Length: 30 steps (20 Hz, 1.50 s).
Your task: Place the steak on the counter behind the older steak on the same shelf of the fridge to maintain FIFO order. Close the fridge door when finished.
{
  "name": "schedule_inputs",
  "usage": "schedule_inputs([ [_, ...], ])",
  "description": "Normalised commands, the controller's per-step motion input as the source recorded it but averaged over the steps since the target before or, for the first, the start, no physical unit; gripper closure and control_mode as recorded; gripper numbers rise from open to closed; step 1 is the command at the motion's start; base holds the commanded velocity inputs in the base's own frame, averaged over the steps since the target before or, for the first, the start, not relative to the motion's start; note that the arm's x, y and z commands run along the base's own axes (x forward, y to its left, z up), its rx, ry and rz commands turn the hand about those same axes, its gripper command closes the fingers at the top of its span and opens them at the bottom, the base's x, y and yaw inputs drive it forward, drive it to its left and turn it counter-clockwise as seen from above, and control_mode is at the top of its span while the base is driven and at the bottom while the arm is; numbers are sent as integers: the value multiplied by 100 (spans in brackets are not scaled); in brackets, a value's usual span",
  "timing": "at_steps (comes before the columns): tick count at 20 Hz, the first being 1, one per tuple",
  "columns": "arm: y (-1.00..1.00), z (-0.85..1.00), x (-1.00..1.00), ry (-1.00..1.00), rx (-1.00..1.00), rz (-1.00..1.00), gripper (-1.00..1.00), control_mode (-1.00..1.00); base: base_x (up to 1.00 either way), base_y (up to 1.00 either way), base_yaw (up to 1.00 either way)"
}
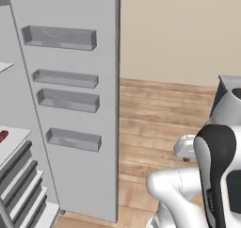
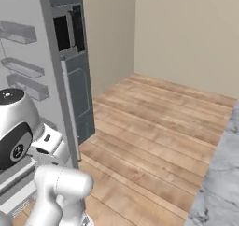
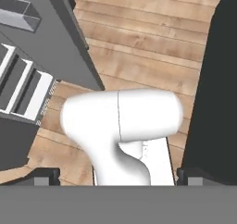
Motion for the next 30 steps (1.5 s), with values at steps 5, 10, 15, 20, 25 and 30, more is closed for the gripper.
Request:
schedule_inputs([
  [5, 0, 0, 0, 0, 0, 0, -100, 100, 82, -25, -43],
  [10, 0, 0, 0, 0, 0, 0, -100, 100, 100, 0, -23],
  [15, 0, 0, 0, 0, 0, 0, -100, 100, 100, -20, -4],
  [20, 0, 0, 0, 0, 0, 0, -100, 100, 100, 17, 6],
  [25, 0, 0, 0, 0, 0, 0, -100, 100, 74, 20, 44],
  [30, 0, 0, 0, 0, 0, 0, -100, 100, 29, 6, 68],
])
